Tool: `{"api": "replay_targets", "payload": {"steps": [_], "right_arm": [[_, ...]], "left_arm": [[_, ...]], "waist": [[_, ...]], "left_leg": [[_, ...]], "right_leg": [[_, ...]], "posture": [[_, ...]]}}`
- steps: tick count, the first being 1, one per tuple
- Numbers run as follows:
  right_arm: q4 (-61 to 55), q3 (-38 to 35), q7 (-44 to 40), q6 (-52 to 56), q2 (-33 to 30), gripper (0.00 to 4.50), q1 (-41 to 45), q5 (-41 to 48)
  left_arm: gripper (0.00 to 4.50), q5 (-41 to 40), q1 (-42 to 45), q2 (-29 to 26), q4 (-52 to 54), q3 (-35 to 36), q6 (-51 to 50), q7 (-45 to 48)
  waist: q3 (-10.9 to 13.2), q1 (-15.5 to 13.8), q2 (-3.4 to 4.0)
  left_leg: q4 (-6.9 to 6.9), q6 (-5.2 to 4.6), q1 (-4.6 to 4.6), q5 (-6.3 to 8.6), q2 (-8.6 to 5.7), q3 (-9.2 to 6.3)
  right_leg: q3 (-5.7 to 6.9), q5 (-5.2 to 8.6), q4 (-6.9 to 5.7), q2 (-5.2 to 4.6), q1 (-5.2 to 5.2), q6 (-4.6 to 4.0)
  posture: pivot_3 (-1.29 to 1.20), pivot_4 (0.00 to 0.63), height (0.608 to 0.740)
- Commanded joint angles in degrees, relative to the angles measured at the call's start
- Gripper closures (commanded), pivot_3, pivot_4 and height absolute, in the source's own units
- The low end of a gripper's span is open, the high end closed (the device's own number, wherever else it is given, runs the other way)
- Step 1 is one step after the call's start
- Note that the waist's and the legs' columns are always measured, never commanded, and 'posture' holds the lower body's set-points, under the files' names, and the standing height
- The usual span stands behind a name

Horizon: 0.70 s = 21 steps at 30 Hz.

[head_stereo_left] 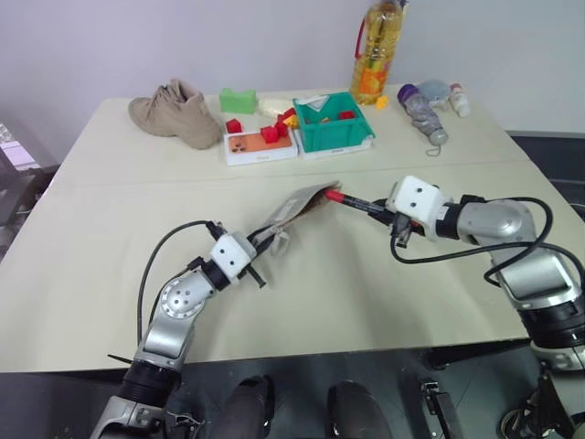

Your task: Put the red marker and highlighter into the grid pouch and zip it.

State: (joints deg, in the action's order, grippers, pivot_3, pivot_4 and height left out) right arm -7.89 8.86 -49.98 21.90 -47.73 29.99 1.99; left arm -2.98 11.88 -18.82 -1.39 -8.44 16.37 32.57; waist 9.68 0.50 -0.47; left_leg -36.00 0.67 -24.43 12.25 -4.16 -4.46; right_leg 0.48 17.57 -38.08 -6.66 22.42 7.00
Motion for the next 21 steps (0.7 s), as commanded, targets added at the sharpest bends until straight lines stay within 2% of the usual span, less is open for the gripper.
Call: {"api": "replay_targets", "payload": {"steps": [1, 12, 21], "right_arm": [[-2.54, 0.11, -0.34, -1.56, -0.02, 4.12, 1.33, -1.39], [-5.91, 5.27, -6.93, -11.01, -2.56, 4.12, 1.38, -6.93], [-6.01, 11.86, -10.11, -15.79, 3.04, 4.12, 5.95, -11.19]], "left_arm": [[4.50, 0.12, -0.03, -0.31, 2.84, -0.38, 0.51, 0.54], [4.50, -0.40, 0.42, -2.60, 4.17, -3.38, 0.54, 5.98], [4.50, -1.84, 2.36, -2.60, 5.65, -5.37, -0.99, 11.00]], "waist": [[0.00, 0.01, 0.00], [0.00, 0.06, 0.00], [0.00, 0.12, 0.00]], "left_leg": [[0.00, 0.00, 0.00, 0.00, 0.00, 0.00], [0.01, 0.00, 0.00, 0.00, 0.00, 0.00], [-0.01, 0.00, 0.00, 0.00, 0.00, -0.01]], "right_leg": [[0.00, 0.00, 0.00, 0.00, 0.00, 0.00], [0.00, 0.00, 0.01, 0.00, 0.01, 0.00], [0.00, 0.00, 0.00, 0.00, 0.01, 0.00]], "posture": [[0.00, 0.150, 0.739], [0.00, 0.150, 0.739], [0.00, 0.150, 0.739]]}}
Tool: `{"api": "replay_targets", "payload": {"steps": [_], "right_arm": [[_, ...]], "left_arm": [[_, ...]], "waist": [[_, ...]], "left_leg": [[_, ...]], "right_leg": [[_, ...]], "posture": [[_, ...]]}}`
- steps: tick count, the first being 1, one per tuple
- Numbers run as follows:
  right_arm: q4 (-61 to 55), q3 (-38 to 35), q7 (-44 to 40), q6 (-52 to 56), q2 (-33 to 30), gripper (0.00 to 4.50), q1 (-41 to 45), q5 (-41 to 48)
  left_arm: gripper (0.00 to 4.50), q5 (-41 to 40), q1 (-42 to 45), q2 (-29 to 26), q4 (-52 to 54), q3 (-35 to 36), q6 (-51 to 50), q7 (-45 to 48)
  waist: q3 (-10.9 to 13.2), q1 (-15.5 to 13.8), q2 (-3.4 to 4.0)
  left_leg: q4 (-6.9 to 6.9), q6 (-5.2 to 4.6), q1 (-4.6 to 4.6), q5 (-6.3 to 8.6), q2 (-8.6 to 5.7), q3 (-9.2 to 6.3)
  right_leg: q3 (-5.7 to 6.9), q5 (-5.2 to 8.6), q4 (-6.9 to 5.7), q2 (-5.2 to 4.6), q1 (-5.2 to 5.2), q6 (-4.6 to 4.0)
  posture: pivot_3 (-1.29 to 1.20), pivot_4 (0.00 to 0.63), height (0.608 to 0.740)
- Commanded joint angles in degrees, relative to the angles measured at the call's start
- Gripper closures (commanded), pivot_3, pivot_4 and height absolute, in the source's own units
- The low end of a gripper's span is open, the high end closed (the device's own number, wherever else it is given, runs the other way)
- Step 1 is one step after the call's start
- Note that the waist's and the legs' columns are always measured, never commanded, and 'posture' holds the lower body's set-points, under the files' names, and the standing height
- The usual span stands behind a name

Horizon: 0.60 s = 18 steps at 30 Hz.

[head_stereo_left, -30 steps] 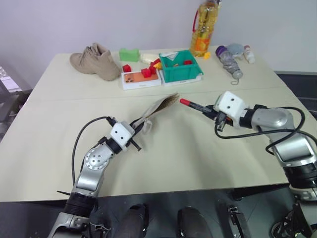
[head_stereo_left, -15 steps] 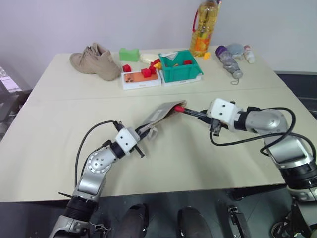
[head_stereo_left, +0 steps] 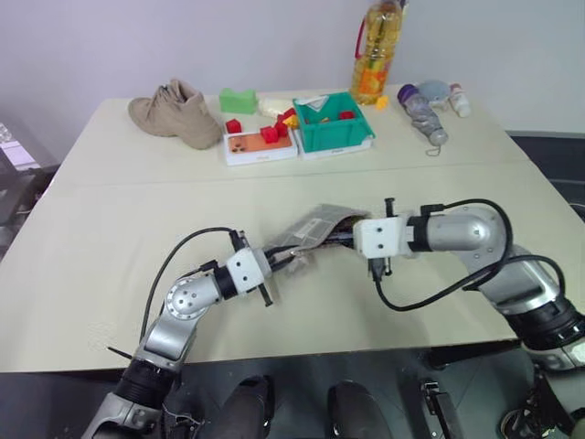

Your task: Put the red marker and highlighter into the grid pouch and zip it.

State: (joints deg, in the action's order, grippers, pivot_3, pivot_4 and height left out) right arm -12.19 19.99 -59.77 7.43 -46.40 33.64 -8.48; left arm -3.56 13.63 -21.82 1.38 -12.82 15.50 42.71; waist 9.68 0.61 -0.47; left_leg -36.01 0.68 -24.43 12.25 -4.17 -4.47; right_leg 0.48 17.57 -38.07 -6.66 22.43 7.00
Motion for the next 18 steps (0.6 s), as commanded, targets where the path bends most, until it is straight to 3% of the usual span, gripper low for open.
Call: {"api": "replay_targets", "payload": {"steps": [1, 3, 4, 9, 14, 18], "right_arm": [[-1.55, 1.05, -0.55, -1.22, 2.38, 4.12, 2.68, -1.01], [-1.42, 1.16, -0.93, -0.73, 3.25, 4.12, 3.11, -1.20], [-1.45, 1.03, -1.01, -0.56, 3.54, 3.08, 3.20, -1.25], [-2.31, -3.06, -0.89, 1.11, 3.10, 0.67, 2.42, 1.09], [-4.94, -17.34, -2.09, 16.00, 3.41, 0.67, 2.68, 18.03], [-8.14, -23.66, -2.62, 26.59, 1.86, 0.67, 0.51, 27.47]], "left_arm": [[4.50, -1.26, 0.66, 0.48, 2.98, -0.95, -0.28, 0.99], [4.50, -1.21, 0.62, 0.59, 3.22, -0.83, -0.56, 1.15], [4.50, -1.18, 0.52, 0.61, 3.41, -0.75, -0.73, 1.15], [4.50, -1.18, -0.30, 0.75, 4.03, 0.70, -1.83, -0.06], [4.50, -3.17, 0.93, 3.18, 2.41, 4.03, -5.64, -4.57], [4.50, -6.25, 3.75, 7.49, 0.84, 6.11, -8.92, -8.16]], "waist": [[0.00, 0.02, 0.00], [0.00, -0.07, 0.00], [0.00, -0.09, 0.00], [0.00, -0.10, 0.00], [0.01, -0.26, -0.02], [0.01, -0.51, -0.03]], "left_leg": [[0.00, 0.00, 0.00, 0.00, 0.00, 0.00], [0.00, 0.00, 0.00, 0.00, 0.00, -0.01], [0.00, 0.00, 0.00, 0.00, 0.00, -0.02], [-0.01, 0.00, 0.00, 0.00, -0.01, -0.02], [-0.03, 0.00, 0.00, 0.00, -0.02, -0.03], [-0.03, -0.01, 0.01, 0.01, -0.02, -0.06]], "right_leg": [[0.00, 0.00, 0.00, 0.00, 0.00, 0.00], [0.00, 0.00, 0.00, 0.00, 0.00, 0.00], [0.00, 0.00, 0.00, 0.00, 0.00, 0.00], [0.00, 0.00, 0.00, 0.00, -0.01, 0.00], [0.00, 0.00, 0.00, -0.02, -0.04, 0.00], [0.02, 0.00, 0.00, -0.03, -0.07, 0.00]], "posture": [[0.00, 0.150, 0.739], [0.00, 0.150, 0.739], [0.00, 0.150, 0.739], [0.00, 0.150, 0.739], [0.00, 0.150, 0.739], [0.00, 0.150, 0.739]]}}
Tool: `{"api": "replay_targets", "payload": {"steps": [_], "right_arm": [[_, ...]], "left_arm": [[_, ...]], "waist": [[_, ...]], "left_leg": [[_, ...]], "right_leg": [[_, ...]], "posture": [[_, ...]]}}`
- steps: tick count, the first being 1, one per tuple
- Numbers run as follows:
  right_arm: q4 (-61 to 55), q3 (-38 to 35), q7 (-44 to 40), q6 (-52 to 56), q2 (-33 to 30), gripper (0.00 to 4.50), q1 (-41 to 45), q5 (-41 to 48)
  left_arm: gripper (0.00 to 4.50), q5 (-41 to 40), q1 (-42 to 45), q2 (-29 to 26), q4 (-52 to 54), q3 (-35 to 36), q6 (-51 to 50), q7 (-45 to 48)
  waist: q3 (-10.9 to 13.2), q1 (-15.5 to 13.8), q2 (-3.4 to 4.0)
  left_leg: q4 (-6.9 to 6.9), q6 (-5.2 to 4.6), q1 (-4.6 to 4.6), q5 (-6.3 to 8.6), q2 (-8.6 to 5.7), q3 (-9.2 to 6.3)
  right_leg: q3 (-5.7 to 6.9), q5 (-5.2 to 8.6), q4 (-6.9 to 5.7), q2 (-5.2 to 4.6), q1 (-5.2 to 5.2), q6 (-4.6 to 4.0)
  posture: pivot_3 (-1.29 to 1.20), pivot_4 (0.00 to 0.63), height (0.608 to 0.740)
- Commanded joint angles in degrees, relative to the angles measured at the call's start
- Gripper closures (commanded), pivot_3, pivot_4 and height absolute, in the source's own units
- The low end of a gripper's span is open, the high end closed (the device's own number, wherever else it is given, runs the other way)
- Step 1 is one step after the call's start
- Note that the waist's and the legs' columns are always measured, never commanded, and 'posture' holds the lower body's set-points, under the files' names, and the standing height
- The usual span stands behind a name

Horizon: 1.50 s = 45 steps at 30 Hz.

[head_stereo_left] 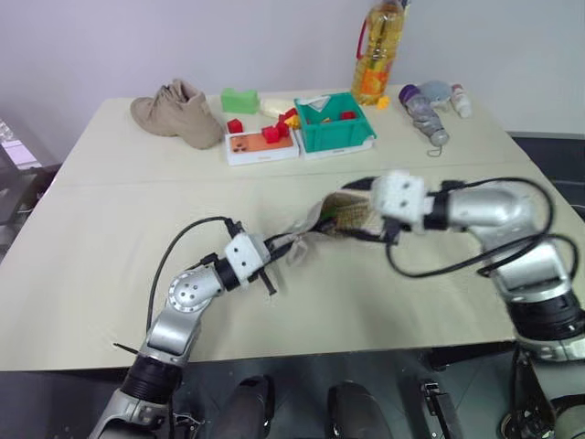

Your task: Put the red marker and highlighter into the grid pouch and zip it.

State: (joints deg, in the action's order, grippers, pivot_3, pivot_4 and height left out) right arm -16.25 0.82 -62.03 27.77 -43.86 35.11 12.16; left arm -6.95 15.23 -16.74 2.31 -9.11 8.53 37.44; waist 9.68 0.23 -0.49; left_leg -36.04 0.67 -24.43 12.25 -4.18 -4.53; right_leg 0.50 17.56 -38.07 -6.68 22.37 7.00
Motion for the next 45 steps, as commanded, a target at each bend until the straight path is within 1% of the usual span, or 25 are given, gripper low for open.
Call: {"api": "replay_targets", "payload": {"steps": [1, 4, 7, 12, 16, 17, 19, 20, 24, 25, 31, 34, 38, 42, 45], "right_arm": [[-5.04, -5.26, 0.07, 8.52, -0.49, 0.67, -1.92, 8.76], [-7.43, -4.26, 4.15, 13.31, 2.07, 0.67, -4.85, 11.04], [-7.38, -2.02, 12.42, 16.33, 8.66, 0.67, -5.92, 10.48], [-5.69, 1.96, 20.03, 16.74, 15.58, 0.67, -5.32, 8.25], [-3.08, 3.66, 23.86, 15.34, 20.57, 0.67, -3.55, 8.05], [-2.50, 3.50, 24.49, 15.32, 21.45, 0.90, -3.22, 8.29], [-1.47, 2.84, 24.97, 15.83, 22.24, 1.59, -2.62, 9.09], [-0.93, 2.33, 25.05, 16.11, 22.42, 2.06, -2.29, 9.58], [-0.08, 1.58, 24.87, 16.36, 21.87, 4.21, -1.77, 10.46], [-0.09, 1.66, 24.71, 16.24, 21.64, 4.48, -1.76, 10.53], [0.28, 0.34, 23.44, 14.81, 18.21, 4.48, -1.21, 10.07], [2.14, -1.97, 22.92, 13.09, 13.77, 4.48, -0.05, 8.63], [9.28, -5.76, 23.34, 9.62, 5.30, 4.48, 1.82, 5.41], [14.65, -5.50, 23.20, 6.78, 0.93, 4.48, 1.38, 2.80], [15.48, -4.21, 21.43, 5.29, -0.80, 4.48, -0.66, 1.80]], "left_arm": [[4.50, -3.53, 2.90, 3.62, -0.64, 2.89, -2.71, -3.74], [4.50, -5.42, 4.69, 6.93, -2.02, 3.88, -4.41, -5.57], [4.50, -6.33, 5.82, 9.28, -2.70, 3.60, -5.39, -6.15], [4.50, -5.28, 6.47, 11.23, -3.26, 2.86, -5.45, -6.97], [4.50, -4.50, 6.06, 12.37, -3.40, 1.97, -4.88, -7.43], [4.50, -4.35, 5.94, 12.52, -3.36, 1.78, -4.79, -7.51], [4.50, -4.25, 5.71, 12.63, -3.22, 1.76, -4.71, -7.74], [4.50, -4.19, 5.53, 12.61, -3.08, 1.75, -4.65, -7.93], [4.50, -4.02, 5.18, 12.11, -2.89, 1.93, -4.49, -8.30], [4.50, -3.94, 5.14, 11.96, -2.87, 1.95, -4.43, -8.28], [4.50, -2.63, 4.85, 9.80, -3.36, 2.12, -2.74, -7.43], [4.50, -1.58, 3.93, 6.96, -3.45, 2.51, -0.98, -6.20], [4.50, -1.52, 1.17, 1.50, -2.26, 3.31, 1.10, -3.04], [4.50, -2.65, -0.84, -1.91, -1.28, 3.55, 1.92, -0.56], [4.50, -3.77, -1.57, -3.39, -1.05, 3.92, 0.99, 0.70]], "waist": [[0.00, -0.43, -0.03], [0.00, -0.65, -0.03], [0.00, -0.55, -0.04], [0.00, -0.75, -0.03], [0.00, -0.78, -0.03], [0.00, -0.88, -0.03], [0.00, -0.86, -0.03], [0.00, -0.83, -0.03], [0.00, -0.82, -0.03], [0.00, -0.79, -0.03], [0.00, -0.75, -0.03], [0.00, -0.78, -0.03], [0.00, -0.94, -0.03], [0.00, -0.79, -0.03], [0.00, -0.52, -0.02]], "left_leg": [[-0.01, 0.00, 0.00, 0.00, 0.00, 0.00], [-0.05, -0.02, -0.01, 0.01, 0.00, 0.02], [-0.04, -0.01, -0.01, 0.01, 0.00, 0.03], [-0.05, 0.00, -0.02, 0.00, -0.03, 0.03], [-0.06, 0.00, -0.02, 0.00, -0.03, 0.03], [-0.06, 0.00, -0.02, 0.00, -0.03, 0.03], [-0.06, 0.00, -0.02, 0.00, -0.05, 0.03], [-0.06, 0.00, -0.02, 0.00, -0.05, 0.03], [-0.05, 0.00, -0.02, 0.00, -0.05, 0.03], [-0.05, 0.00, -0.02, 0.00, -0.05, 0.03], [-0.04, -0.01, -0.02, 0.00, -0.04, 0.03], [-0.03, -0.01, -0.02, 0.00, -0.04, 0.04], [-0.02, -0.01, -0.02, 0.00, -0.05, 0.05], [0.00, -0.01, -0.02, 0.01, -0.03, 0.07], [0.04, -0.01, -0.02, 0.01, -0.01, 0.08]], "right_leg": [[0.00, 0.00, 0.01, 0.00, 0.00, 0.00], [0.00, 0.00, 0.01, -0.01, -0.02, 0.00], [-0.01, 0.00, -0.02, -0.01, 0.02, 0.01], [-0.01, -0.01, -0.02, -0.01, 0.04, 0.01], [-0.01, -0.01, -0.03, 0.00, 0.03, 0.02], [-0.01, -0.02, -0.02, 0.00, 0.04, 0.02], [-0.01, -0.02, -0.02, 0.00, 0.03, 0.02], [-0.01, -0.02, -0.02, 0.00, 0.03, 0.02], [-0.01, -0.02, -0.02, 0.01, 0.04, 0.03], [-0.01, -0.02, -0.02, 0.01, 0.04, 0.03], [-0.01, -0.02, -0.02, 0.01, 0.05, 0.03], [-0.01, -0.02, -0.02, 0.01, 0.05, 0.03], [-0.01, -0.02, 0.00, 0.01, 0.03, 0.03], [-0.03, -0.02, 0.02, -0.01, 0.04, 0.02], [-0.03, -0.02, 0.02, 0.00, 0.06, 0.02]], "posture": [[0.00, 0.150, 0.739], [0.00, 0.150, 0.739], [0.00, 0.150, 0.739], [0.00, 0.150, 0.739], [0.00, 0.150, 0.739], [0.00, 0.150, 0.739], [0.00, 0.150, 0.739], [0.00, 0.150, 0.739], [0.00, 0.150, 0.739], [0.00, 0.150, 0.739], [0.00, 0.150, 0.739], [0.00, 0.150, 0.739], [0.00, 0.150, 0.739], [0.00, 0.150, 0.739], [0.00, 0.150, 0.739]]}}
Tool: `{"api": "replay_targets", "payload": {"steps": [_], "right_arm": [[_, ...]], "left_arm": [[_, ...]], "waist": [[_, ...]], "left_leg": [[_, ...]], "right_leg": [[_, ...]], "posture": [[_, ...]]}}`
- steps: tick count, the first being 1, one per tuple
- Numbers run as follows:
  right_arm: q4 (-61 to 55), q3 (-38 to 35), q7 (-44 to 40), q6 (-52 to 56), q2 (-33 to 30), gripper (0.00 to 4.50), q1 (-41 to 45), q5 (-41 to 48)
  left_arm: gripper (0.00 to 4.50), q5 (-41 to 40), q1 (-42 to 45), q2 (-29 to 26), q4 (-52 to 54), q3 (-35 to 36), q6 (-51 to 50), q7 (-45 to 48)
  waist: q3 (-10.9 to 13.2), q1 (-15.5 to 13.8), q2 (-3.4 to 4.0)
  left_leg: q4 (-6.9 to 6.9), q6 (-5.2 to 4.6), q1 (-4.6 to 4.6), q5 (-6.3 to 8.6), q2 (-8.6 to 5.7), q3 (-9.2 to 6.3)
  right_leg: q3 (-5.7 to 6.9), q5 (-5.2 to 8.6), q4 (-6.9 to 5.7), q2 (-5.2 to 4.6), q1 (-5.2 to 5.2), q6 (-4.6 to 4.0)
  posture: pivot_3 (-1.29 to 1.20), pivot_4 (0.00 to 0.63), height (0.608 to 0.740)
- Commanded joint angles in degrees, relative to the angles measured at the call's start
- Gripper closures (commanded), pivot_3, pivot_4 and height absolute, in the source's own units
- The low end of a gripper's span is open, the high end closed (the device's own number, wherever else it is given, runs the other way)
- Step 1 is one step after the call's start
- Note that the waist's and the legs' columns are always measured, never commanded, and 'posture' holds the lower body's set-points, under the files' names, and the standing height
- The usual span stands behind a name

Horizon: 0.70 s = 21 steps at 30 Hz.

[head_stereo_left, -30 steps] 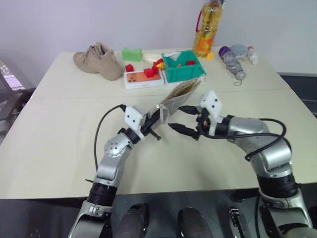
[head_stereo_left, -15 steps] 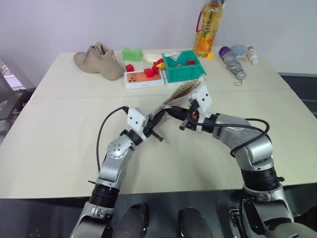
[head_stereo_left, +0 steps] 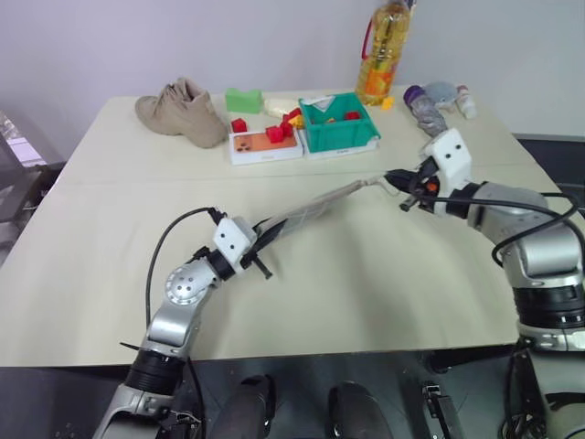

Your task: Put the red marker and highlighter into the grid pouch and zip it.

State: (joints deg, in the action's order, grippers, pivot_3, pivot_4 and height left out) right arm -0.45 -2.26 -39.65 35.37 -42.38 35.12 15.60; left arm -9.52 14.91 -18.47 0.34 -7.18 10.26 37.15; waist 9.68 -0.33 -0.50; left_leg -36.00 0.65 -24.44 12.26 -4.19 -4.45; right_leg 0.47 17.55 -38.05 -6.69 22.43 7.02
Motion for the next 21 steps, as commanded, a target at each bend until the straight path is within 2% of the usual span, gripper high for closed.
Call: {"api": "replay_targets", "payload": {"steps": [1, 2, 5, 11, 12, 18, 21], "right_arm": [[-0.90, -0.89, -2.57, -2.29, -2.62, 4.48, -1.71, -0.87], [-1.63, -0.77, -4.03, -2.36, -2.78, 4.48, -2.69, -0.09], [-3.90, -0.67, -8.28, -1.89, -2.89, 3.65, -5.93, 2.43], [-6.66, -2.18, -11.51, -2.69, -2.97, 0.54, -12.42, 4.43], [-6.74, -2.74, -11.94, -3.38, -3.20, 0.49, -13.66, 4.60], [-4.09, -8.18, -10.53, -8.05, -0.92, 0.49, -17.46, 5.93], [-2.99, -9.21, -10.21, -9.40, -0.09, 0.49, -18.40, 6.25]], "left_arm": [[4.50, -2.20, -1.39, -2.06, 1.01, 2.14, -1.85, 1.76], [4.50, -3.08, -1.51, -2.40, 1.07, 2.29, -2.51, 2.39], [3.54, -6.31, -1.81, -3.12, 1.96, 3.05, -7.59, 3.14], [0.52, -7.62, -5.44, -5.82, 6.07, 6.39, -15.61, 1.00], [0.05, -7.98, -6.89, -6.54, 7.17, 7.61, -17.36, 0.42], [0.05, -11.15, -16.36, -8.40, 10.81, 17.31, -23.63, -3.87], [0.05, -10.39, -19.34, -8.92, 11.80, 19.76, -26.41, -6.43]], "waist": [[0.00, 0.03, 0.00], [0.00, 0.03, 0.00], [0.00, 0.09, 0.00], [0.01, 0.06, -0.01], [0.01, 0.05, -0.01], [0.01, 0.14, 0.00], [0.01, -0.23, 0.00]], "left_leg": [[0.01, 0.00, 0.00, 0.00, 0.00, 0.00], [0.01, 0.00, 0.00, 0.00, 0.01, 0.00], [-0.01, -0.01, 0.00, 0.00, 0.01, 0.00], [-0.02, -0.03, 0.00, 0.01, 0.00, -0.01], [-0.02, -0.02, 0.00, 0.01, 0.00, -0.02], [-0.01, -0.02, 0.02, 0.02, 0.03, -0.02], [-0.01, -0.02, 0.03, 0.02, 0.02, -0.03]], "right_leg": [[0.00, 0.00, 0.00, 0.00, 0.00, 0.00], [0.00, 0.00, 0.01, 0.00, -0.01, 0.00], [0.00, 0.00, 0.01, 0.00, -0.02, 0.00], [0.00, 0.00, 0.01, 0.00, -0.03, 0.00], [0.00, 0.00, 0.01, 0.00, -0.03, 0.00], [-0.02, 0.00, 0.01, -0.01, -0.03, 0.00], [-0.05, 0.00, 0.01, -0.02, -0.03, 0.00]], "posture": [[0.00, 0.150, 0.739], [0.00, 0.150, 0.739], [0.00, 0.150, 0.739], [0.00, 0.150, 0.739], [0.00, 0.150, 0.739], [0.00, 0.150, 0.739], [0.00, 0.150, 0.739]]}}
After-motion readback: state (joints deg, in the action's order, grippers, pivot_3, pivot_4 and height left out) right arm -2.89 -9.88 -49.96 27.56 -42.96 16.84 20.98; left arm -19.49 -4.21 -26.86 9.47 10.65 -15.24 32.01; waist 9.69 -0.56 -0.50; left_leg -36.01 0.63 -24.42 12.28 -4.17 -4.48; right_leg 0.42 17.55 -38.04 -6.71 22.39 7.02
